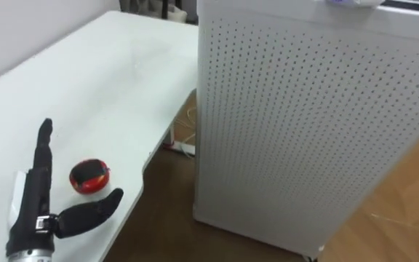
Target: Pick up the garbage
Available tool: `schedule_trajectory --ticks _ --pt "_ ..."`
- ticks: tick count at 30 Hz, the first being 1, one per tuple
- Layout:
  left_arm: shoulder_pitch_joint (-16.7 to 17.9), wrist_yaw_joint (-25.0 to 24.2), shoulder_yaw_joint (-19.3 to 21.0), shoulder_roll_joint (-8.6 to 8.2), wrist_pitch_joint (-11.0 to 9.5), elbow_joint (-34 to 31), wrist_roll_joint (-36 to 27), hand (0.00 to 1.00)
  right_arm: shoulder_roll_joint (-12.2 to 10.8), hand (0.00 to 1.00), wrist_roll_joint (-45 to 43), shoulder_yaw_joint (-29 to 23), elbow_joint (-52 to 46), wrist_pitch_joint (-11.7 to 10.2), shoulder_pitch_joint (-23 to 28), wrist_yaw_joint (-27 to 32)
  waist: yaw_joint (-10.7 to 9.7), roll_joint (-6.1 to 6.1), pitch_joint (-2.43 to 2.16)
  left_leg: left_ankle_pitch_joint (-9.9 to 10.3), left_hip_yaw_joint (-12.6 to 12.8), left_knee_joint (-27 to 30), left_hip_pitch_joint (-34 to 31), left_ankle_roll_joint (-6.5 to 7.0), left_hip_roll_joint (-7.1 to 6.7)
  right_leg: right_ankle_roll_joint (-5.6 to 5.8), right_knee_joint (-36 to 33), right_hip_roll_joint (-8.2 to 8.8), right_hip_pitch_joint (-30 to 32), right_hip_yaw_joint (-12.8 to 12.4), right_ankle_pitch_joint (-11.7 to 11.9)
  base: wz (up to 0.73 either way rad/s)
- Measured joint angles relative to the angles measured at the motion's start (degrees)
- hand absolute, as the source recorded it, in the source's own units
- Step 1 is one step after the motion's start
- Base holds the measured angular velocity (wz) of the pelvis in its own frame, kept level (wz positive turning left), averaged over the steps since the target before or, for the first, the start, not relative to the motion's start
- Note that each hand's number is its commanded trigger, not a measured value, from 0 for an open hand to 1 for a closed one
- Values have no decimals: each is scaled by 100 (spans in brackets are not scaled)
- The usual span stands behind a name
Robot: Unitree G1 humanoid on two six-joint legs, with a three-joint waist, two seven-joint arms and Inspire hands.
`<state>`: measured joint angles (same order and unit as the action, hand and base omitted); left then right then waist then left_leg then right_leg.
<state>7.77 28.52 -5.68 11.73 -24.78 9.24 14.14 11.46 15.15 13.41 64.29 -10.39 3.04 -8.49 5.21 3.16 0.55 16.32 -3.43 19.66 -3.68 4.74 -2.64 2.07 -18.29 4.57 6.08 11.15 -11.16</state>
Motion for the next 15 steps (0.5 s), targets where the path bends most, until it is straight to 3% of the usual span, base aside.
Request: schedule_trajectory --ticks 5,7,9,13,14,15 --pt "70 -27 5 46 0 119 -6 0 -5 100 4 4 -15 0 -14 -203 5 64 -7 -1 -10 -163 138 -1 17 6 161 -30 -155 3 3 0" --pt "92 -53 5 49 0 121 -6 0 -9 100 2 4 -19 0 -19 -239 11 129 18 -1 -48 -184 137 -1 19 9 213 -39 -192 9 5 7" --pt "92 -55 10 49 0 123 -7 0 -6 100 -4 -3 -19 1 -28 -240 9 168 15 -1 -58 -189 132 -1 20 22 278 -49 -198 5 13 6" --pt "90 -91 11 54 18 209 -234 0 -2 100 -44 0 -81 6 -44 -237 14 173 14 -1 -89 -214 130 -1 16 28 358 -57 -224 0 22 1" --pt "91 -115 6 58 21 259 -326 53 -1 100 -50 1 -103 11 -48 -238 15 170 14 -1 -89 -214 130 -1 17 29 368 -58 -226 -4 22 -4" --pt "95 -160 -2 58 41 373 -511 93 -2 100 -50 5 -155 24 -44 -240 11 165 14 -1 -90 -215 132 -1 18 29 372 -60 -228 -4 22 0"
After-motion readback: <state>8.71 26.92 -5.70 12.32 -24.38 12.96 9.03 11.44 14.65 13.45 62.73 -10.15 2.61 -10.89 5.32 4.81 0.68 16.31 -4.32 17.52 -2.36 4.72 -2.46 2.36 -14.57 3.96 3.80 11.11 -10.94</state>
